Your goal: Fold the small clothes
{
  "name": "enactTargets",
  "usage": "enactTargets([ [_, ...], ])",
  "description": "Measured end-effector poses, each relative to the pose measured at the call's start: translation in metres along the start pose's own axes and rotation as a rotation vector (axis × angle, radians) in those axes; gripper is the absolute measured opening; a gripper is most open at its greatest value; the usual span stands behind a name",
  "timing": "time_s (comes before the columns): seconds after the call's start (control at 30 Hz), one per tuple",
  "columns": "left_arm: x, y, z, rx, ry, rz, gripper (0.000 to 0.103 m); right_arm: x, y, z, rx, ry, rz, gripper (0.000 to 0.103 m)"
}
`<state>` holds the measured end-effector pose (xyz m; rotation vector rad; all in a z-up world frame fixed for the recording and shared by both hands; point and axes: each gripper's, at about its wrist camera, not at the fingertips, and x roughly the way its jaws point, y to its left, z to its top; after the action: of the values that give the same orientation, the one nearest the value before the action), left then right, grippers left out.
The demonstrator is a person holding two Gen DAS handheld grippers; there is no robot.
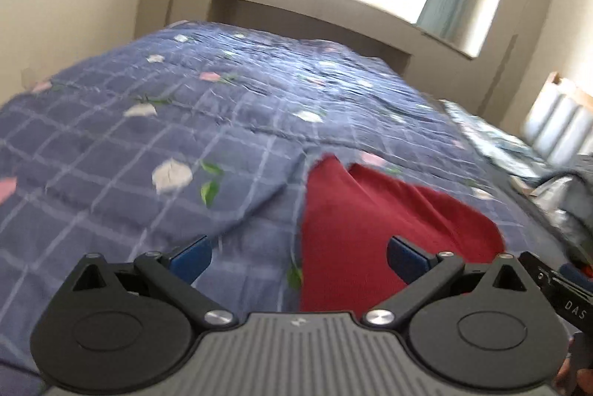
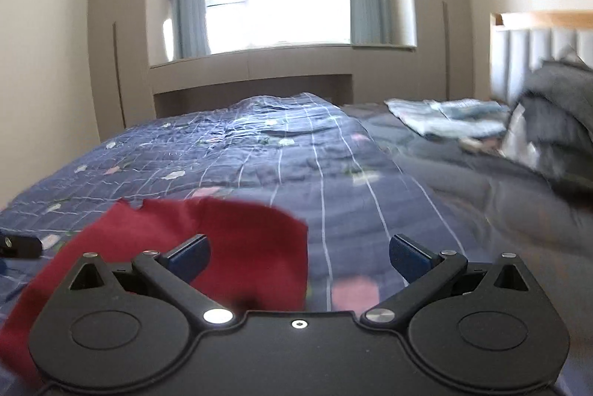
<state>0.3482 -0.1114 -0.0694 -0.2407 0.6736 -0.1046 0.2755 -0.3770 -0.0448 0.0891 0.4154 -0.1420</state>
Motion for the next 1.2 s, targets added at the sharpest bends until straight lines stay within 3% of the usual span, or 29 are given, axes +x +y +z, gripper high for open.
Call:
enactTargets([
  [0.2, 0.072, -0.017, 0.014, 0.073, 0.078, 0.138, 0.103, 0.086, -0.002, 0.009, -0.111, 0.103, -0.041, 0.102],
  [0.3, 0.086, -0.015, 0.005, 0.071, 0.09, 0.149, 0.103, 0.11, -0.009, -0.001, -0.085, 0.187, -0.051, 0.102],
  [0.43, 0.086, -0.012, -0.007, 0.079, 0.046, 0.153, 0.103, 0.112, -0.013, -0.006, -0.057, 0.193, -0.044, 0.102],
  [1.2, 0.088, -0.006, -0.008, 0.046, 0.05, 0.128, 0.103, 0.11, -0.016, -0.009, -0.03, 0.19, -0.037, 0.102],
])
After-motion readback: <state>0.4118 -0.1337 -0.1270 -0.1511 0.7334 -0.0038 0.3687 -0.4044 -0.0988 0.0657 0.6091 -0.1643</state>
